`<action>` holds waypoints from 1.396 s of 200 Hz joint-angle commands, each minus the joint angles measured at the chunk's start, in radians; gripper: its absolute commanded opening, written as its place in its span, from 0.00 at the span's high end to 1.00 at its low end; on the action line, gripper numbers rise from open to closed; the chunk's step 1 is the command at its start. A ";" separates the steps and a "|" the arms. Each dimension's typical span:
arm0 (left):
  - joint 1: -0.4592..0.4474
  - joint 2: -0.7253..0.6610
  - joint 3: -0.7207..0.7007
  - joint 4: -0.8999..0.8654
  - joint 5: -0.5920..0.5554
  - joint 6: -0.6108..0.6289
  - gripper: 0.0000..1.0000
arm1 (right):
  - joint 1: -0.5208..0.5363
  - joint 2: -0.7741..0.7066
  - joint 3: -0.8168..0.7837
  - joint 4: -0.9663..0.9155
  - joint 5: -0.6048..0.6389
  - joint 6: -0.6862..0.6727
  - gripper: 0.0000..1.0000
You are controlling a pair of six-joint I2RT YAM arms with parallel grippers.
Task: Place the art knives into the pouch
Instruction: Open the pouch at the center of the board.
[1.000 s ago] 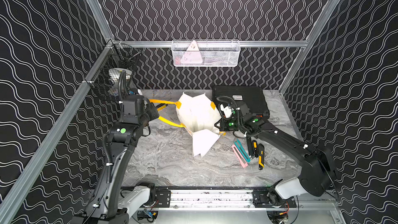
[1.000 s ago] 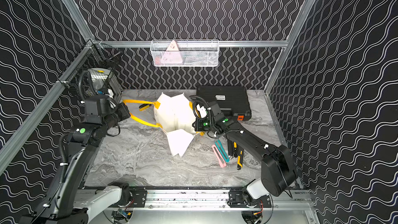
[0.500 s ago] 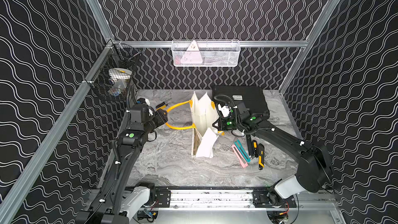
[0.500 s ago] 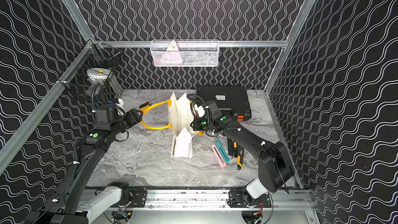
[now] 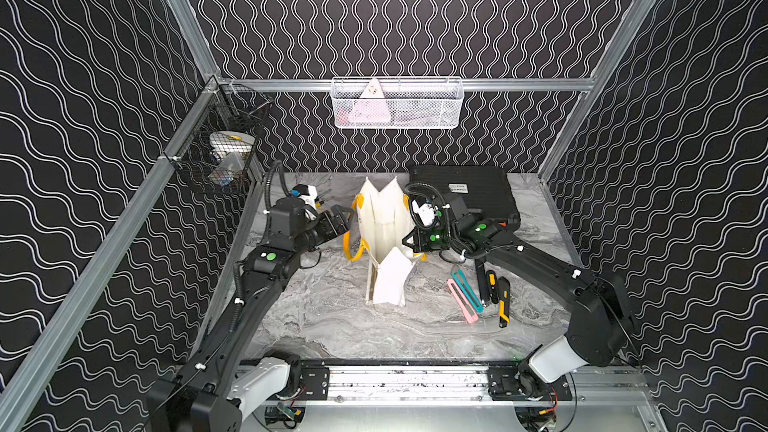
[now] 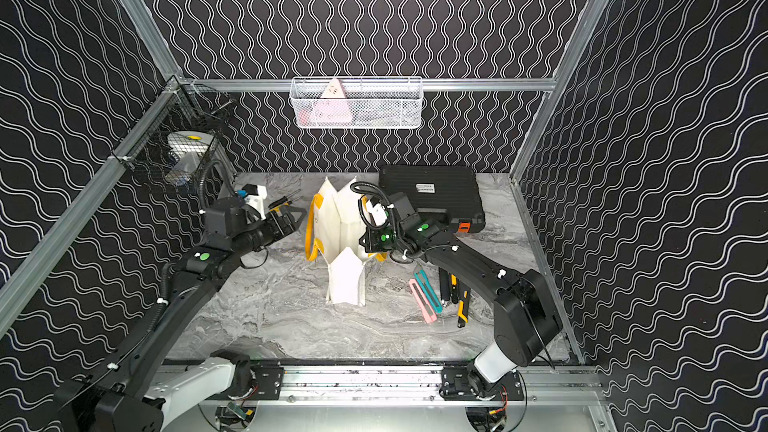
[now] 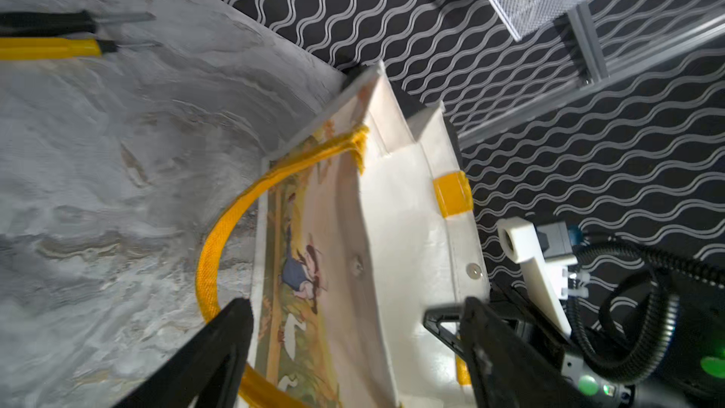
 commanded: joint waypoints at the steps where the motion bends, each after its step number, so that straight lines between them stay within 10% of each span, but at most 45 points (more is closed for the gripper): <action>1: -0.078 0.047 0.016 0.038 -0.029 0.015 0.13 | 0.009 0.009 0.020 0.015 0.006 0.010 1.00; 75: -0.235 0.260 0.062 -0.040 -0.265 0.078 0.42 | 0.042 0.001 0.044 -0.014 0.051 0.007 1.00; 86: -0.248 0.279 0.070 -0.053 -0.299 0.102 0.62 | 0.043 0.000 0.046 -0.023 0.058 0.004 1.00; 96: -0.258 0.303 0.088 -0.082 -0.324 0.138 1.00 | 0.044 0.000 0.052 -0.038 0.080 0.003 1.00; 152: -0.279 0.388 0.369 -0.538 -0.542 0.325 1.00 | 0.043 0.119 0.283 -0.502 0.615 0.003 1.00; 232: -0.266 0.473 0.525 -0.900 -0.862 0.400 1.00 | 0.041 0.190 0.420 -0.835 1.004 0.073 1.00; 279: -0.261 0.462 0.531 -0.867 -0.821 0.426 1.00 | 0.029 0.143 0.385 -0.760 0.887 0.034 1.00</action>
